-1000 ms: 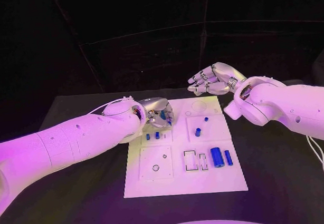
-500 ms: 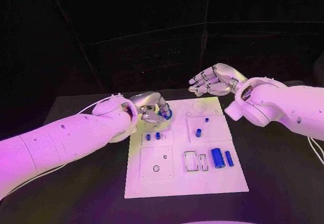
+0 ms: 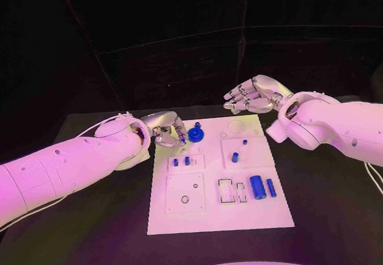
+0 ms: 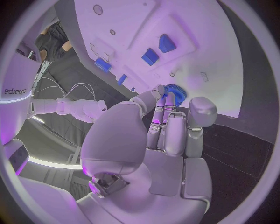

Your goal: Assemble the parts on the task board

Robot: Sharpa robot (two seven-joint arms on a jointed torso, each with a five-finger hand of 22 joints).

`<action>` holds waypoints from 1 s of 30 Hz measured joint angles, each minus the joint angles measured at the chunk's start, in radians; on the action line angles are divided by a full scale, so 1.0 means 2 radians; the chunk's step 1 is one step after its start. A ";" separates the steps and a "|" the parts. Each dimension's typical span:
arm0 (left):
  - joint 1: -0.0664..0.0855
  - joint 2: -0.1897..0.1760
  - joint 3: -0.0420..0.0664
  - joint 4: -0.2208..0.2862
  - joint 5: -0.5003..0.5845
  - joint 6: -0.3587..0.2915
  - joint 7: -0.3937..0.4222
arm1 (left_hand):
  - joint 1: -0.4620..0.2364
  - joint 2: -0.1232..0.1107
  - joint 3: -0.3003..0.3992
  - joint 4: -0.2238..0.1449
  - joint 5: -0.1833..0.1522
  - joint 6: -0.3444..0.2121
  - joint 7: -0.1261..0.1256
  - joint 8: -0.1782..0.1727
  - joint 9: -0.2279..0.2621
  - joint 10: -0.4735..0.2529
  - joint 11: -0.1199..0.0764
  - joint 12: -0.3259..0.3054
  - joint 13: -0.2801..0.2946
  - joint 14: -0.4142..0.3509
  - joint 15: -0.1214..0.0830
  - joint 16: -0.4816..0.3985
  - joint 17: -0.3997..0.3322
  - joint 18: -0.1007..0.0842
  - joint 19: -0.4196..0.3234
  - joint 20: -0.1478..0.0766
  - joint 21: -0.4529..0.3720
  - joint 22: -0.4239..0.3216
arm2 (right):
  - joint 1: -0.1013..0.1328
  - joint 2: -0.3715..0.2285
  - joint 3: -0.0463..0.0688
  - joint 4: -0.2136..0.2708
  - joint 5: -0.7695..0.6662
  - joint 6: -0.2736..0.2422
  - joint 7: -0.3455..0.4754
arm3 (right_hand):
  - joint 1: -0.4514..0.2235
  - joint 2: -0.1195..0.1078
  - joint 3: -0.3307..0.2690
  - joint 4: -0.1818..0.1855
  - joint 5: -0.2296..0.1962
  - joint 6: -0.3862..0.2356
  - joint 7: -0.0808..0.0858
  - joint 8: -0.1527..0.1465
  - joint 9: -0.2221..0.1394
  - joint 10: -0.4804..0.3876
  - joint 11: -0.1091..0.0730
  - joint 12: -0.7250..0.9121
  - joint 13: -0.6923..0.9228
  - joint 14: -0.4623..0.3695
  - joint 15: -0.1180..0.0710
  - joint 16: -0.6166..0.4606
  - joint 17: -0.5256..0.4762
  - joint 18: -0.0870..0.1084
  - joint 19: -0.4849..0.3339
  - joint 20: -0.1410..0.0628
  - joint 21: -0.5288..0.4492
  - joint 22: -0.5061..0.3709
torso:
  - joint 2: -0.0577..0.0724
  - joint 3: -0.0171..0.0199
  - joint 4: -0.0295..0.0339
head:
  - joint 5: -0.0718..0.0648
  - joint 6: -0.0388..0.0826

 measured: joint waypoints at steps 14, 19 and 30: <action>-0.003 0.014 -0.001 -0.025 0.001 0.017 -0.002 | 0.000 0.000 0.000 0.000 0.000 0.000 0.000 0.000 -0.001 0.000 0.000 0.000 -0.001 0.000 0.000 0.000 -0.002 0.000 0.000 0.000 0.000 0.000 | 0.000 0.000 0.000 0.000 0.000 0.000 0.000 | 0.000 0.000 0.000 0.000 0.000 0.000 0.000 0.000 0.000 0.000 0.000 0.000 0.000 0.000 0.000 0.000 0.000 0.000 0.000 0.000 0.000 0.000 | 0.000 0.0003 -0.0009 | 0.001 -0.002; -0.005 0.020 -0.002 -0.031 0.001 0.020 -0.003 | 0.000 0.000 0.000 0.000 0.000 0.001 0.001 -0.001 -0.001 0.000 0.000 -0.002 -0.001 0.000 0.000 0.000 -0.002 0.000 0.000 0.000 0.000 0.000 | 0.000 0.000 0.000 0.000 0.000 0.000 0.000 | 0.000 0.000 0.000 0.000 0.000 0.000 0.000 0.000 0.000 0.000 0.000 0.000 0.000 0.000 0.000 0.000 0.000 0.000 0.000 0.000 0.000 0.000 | 0.001 0.0002 -0.0009 | 0.000 -0.003; -0.007 0.023 -0.003 -0.034 0.002 0.030 -0.005 | 0.000 0.000 0.000 0.000 0.000 0.004 0.000 -0.002 -0.001 0.000 0.000 -0.002 -0.001 0.000 0.000 0.000 -0.003 0.000 0.000 0.000 0.000 -0.001 | 0.000 0.000 0.000 0.000 0.000 0.001 0.000 | 0.000 0.000 0.000 0.000 0.000 0.000 0.000 0.000 0.000 0.000 0.000 0.000 0.000 0.000 0.000 0.000 0.000 0.000 0.000 0.000 0.000 0.000 | 0.000 0.0002 -0.0009 | 0.001 -0.004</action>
